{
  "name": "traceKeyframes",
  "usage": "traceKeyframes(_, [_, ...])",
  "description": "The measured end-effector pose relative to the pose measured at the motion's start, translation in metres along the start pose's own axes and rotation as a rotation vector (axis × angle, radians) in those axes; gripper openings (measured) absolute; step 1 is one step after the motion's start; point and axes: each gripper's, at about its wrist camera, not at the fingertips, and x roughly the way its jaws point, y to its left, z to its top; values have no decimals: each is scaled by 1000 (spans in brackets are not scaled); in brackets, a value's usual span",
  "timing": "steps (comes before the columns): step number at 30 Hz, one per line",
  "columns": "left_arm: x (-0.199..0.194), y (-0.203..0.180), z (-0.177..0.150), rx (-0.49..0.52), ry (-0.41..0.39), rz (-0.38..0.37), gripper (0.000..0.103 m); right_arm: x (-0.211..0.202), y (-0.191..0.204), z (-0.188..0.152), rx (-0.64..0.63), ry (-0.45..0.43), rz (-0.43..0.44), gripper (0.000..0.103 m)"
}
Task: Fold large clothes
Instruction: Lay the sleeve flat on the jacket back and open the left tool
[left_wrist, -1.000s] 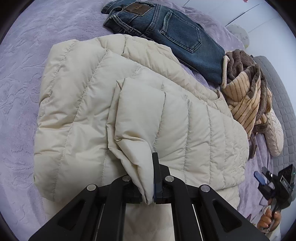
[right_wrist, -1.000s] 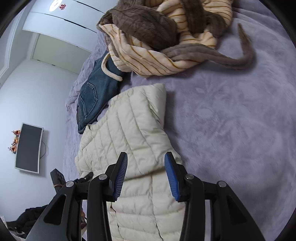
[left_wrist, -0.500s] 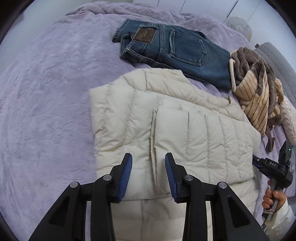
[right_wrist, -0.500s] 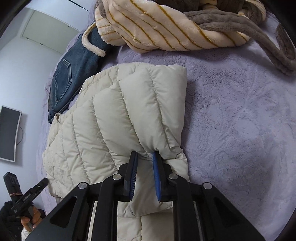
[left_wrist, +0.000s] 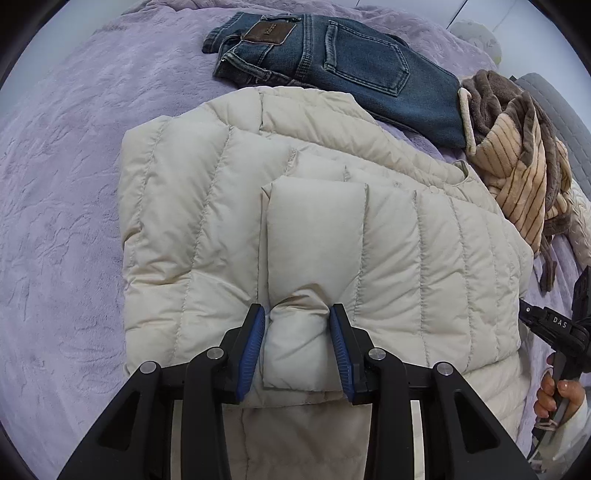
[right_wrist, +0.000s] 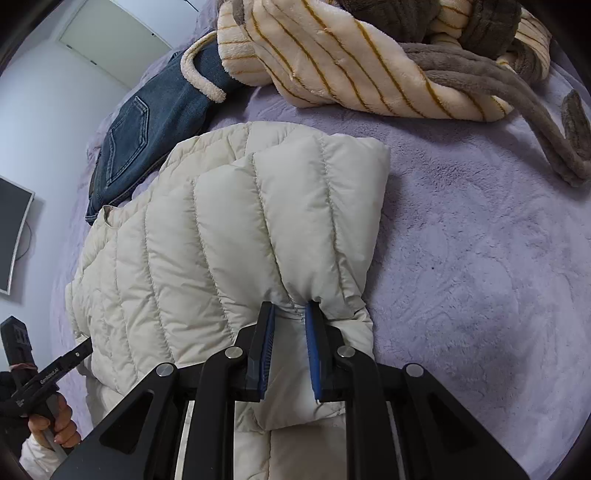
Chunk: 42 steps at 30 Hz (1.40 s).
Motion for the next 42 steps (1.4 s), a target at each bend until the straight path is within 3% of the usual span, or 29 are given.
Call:
traceKeyframes(7, [0,-3,-3,-1,-4,27,38,-6,-1,2,5,3,-24,17])
traceKeyframes(11, [3,-11,-2,-2,-8,52,38,-20,5,-1,-53,-13,-149,21])
traceKeyframes(14, [0,-17,0,-7,-9,80,38,-28,10,-5,-94,-17,-184,21])
traceKeyframes(25, [-36,-30,1,0,-4,156,38,-59,9,-18,-10,31,-132,21])
traceKeyframes(27, [-45,-34,-1,5,0,160,38,-66,11,-23,-4,45,-118,25])
traceKeyframes(29, [-55,-37,-6,9,1,160,38,-74,13,-30,5,57,-103,47])
traceKeyframes(32, [-67,-44,-15,17,5,165,38,-85,17,-40,7,64,-80,54])
traceKeyframes(35, [-79,-49,-26,15,-4,177,71,-94,20,-51,10,80,-60,54])
traceKeyframes(42, [-95,-60,-53,-6,24,193,71,-106,20,-70,6,115,-32,59])
